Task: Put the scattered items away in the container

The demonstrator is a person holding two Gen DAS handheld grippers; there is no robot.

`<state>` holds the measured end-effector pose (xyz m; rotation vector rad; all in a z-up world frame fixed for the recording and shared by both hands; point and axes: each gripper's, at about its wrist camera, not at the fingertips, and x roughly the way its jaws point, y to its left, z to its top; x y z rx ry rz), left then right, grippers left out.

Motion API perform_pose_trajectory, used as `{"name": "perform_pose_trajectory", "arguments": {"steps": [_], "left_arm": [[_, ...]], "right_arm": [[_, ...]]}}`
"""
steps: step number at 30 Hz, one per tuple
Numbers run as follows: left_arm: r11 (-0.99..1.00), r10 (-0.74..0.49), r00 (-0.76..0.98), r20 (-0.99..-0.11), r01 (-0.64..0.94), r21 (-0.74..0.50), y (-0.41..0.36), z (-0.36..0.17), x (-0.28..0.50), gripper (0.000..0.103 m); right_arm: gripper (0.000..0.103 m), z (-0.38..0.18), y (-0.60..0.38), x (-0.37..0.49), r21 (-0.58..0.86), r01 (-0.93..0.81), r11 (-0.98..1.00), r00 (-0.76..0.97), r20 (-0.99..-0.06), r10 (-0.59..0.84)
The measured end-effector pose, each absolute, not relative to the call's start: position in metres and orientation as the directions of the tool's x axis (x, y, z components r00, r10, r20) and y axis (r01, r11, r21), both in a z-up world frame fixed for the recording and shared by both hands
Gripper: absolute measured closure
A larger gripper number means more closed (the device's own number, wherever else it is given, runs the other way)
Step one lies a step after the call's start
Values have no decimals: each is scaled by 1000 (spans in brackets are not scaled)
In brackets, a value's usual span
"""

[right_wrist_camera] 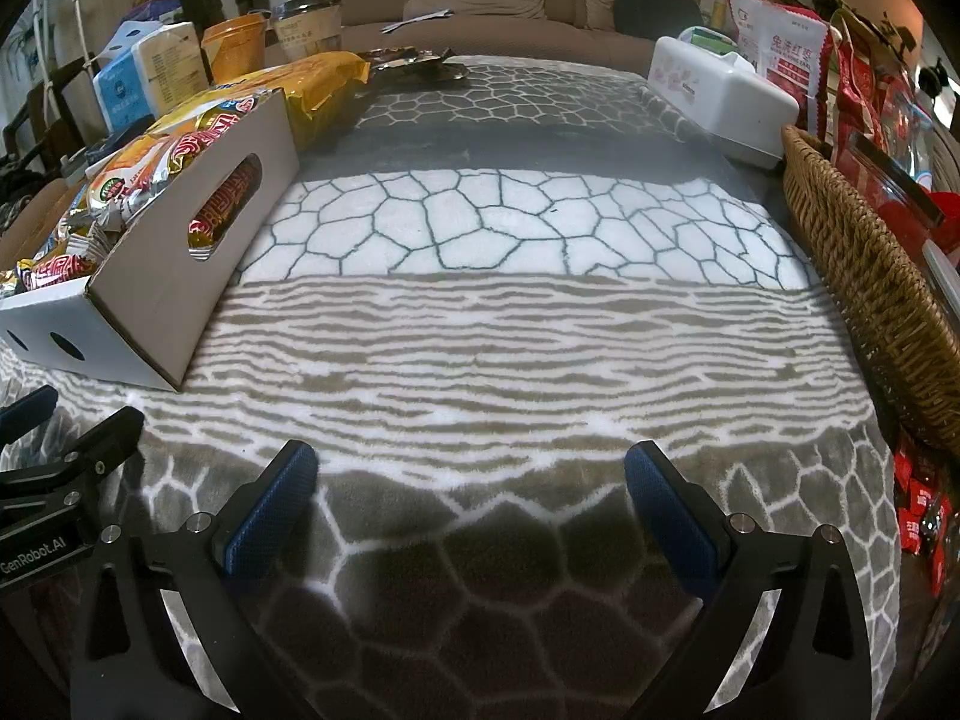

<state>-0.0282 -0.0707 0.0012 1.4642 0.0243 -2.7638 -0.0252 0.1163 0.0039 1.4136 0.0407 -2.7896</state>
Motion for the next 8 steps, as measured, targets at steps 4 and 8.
{"name": "perform_pose_trajectory", "arguments": {"steps": [4,8], "left_arm": [[-1000,-4,-562,-827,19,-9,-71,1,-28,0],[-1000,-7,-562,-827,20,-6,-70,1,-28,0]], "right_arm": [[0,4,116,-25,-17,24,-1000,-591,-806,-1],[0,4,116,-25,-17,24,-1000,-591,-806,-1]]}}
